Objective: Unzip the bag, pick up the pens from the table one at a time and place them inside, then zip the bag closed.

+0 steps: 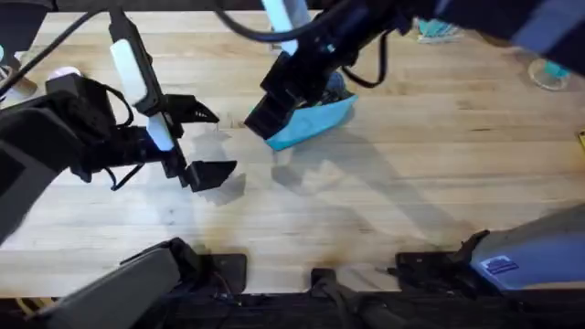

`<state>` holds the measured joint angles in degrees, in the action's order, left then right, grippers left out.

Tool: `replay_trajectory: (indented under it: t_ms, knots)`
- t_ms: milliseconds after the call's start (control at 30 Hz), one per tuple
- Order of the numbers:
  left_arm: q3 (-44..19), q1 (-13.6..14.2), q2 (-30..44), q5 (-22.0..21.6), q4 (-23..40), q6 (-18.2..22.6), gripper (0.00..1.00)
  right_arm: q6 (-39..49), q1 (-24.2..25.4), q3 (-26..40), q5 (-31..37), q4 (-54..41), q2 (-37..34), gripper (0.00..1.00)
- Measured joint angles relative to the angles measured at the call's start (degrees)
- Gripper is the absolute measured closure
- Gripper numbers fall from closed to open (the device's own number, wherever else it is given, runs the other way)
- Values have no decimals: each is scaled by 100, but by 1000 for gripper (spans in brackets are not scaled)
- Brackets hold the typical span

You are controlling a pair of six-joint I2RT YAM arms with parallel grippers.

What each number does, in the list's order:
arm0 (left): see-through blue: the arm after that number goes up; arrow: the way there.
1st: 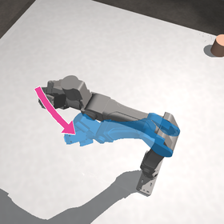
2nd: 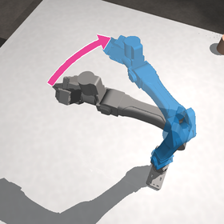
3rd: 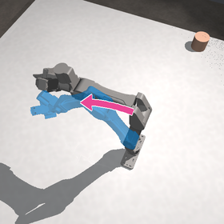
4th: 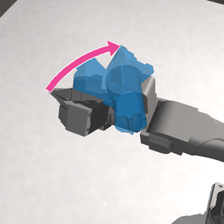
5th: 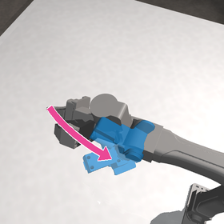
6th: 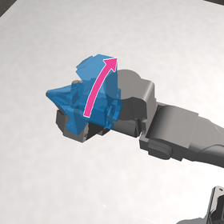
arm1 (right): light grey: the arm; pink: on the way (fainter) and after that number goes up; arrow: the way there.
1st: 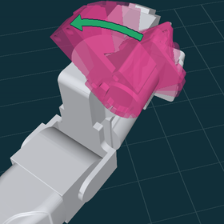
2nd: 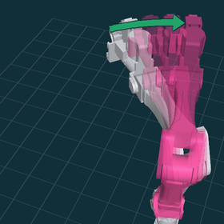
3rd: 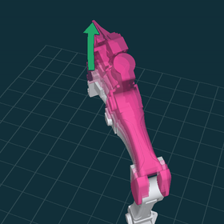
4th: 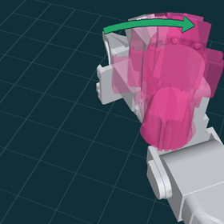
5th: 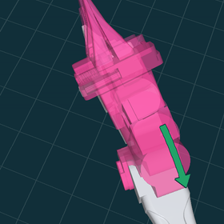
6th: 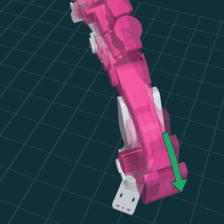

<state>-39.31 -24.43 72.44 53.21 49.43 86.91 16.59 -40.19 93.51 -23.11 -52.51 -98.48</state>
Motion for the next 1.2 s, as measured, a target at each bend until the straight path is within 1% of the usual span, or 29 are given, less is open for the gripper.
replay_trajectory:
  t_ms: [133,300,500,700,800,833,900,1100,1200]
  knots:
    - [-2,0,484,173,-51,224,7,-78,-125,0,0,256,-376,5]
    - [-1,0,881,391,-150,318,7,-95,-297,0,18,559,-629,5]
    - [-1,0,943,565,-258,354,8,49,-363,0,86,652,-921,5]
    - [-2,0,943,599,-222,363,7,124,-363,0,521,776,-1242,5]
    - [0,0,943,601,-206,363,7,159,-363,0,660,828,-1296,9]
    - [0,0,943,603,-208,363,7,172,-363,0,690,843,-1298,26]
    - [0,0,943,610,-206,363,7,187,-363,0,730,867,-1298,97]
    - [0,0,943,617,-208,363,7,317,-363,0,837,859,-1298,397]
    - [0,0,943,617,-205,363,8,372,-363,0,970,867,-1298,477]
